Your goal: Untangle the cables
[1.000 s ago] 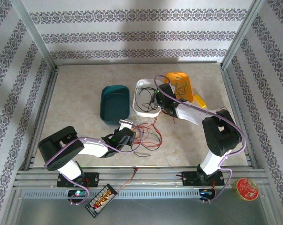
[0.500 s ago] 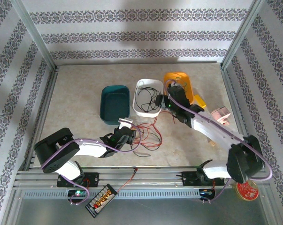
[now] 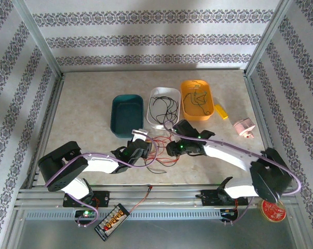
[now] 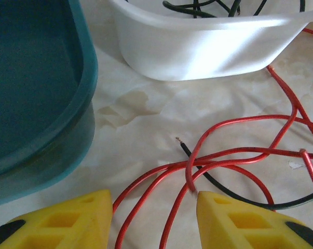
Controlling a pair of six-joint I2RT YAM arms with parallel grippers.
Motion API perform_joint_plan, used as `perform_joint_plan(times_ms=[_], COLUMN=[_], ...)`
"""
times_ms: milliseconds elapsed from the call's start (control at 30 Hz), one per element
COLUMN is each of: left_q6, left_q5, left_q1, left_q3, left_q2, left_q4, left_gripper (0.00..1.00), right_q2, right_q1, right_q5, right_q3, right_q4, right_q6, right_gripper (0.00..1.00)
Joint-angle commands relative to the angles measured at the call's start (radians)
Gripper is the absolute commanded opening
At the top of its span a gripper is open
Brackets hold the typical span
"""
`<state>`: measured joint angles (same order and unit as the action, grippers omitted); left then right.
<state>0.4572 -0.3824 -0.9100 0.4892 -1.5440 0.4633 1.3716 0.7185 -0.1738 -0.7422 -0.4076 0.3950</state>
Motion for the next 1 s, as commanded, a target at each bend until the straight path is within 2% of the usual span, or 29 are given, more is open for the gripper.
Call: perform_joint_plan(times_ms=[0,267,567,767,967], left_q6=[0.003,0.002,0.021,0.02,0.025], left_q5=[-0.021,-0.025,-0.033,-0.031,-0.027], left_q1=[-0.009,-0.009,-0.009,-0.009,-0.009], left_q3=[0.024,0.014,-0.005,-0.003,-0.003], left_q2=[0.0,0.026,0.035,0.029,0.004], left_q4=[-0.016,-0.038,-0.032,-0.031,-0.029], left_gripper=[0.46,0.46,0.46,0.46,0.46], right_q2=[0.073,0.16,0.221,0.19,0.013], right_q1=[0.013,0.011,0.015,0.03,0.018], right_q5=[0.011,0.091,0.124,0.182,0.243], right_q3=[-0.03,-0.063,-0.066,-0.045,-0.017], right_q4=[-0.004,0.003,0.003,0.026,0.072], right_q6=[-0.037,-0.061,-0.069,-0.041,-0.035], right_gripper=[0.34,0.33,0.31,0.08,0.03])
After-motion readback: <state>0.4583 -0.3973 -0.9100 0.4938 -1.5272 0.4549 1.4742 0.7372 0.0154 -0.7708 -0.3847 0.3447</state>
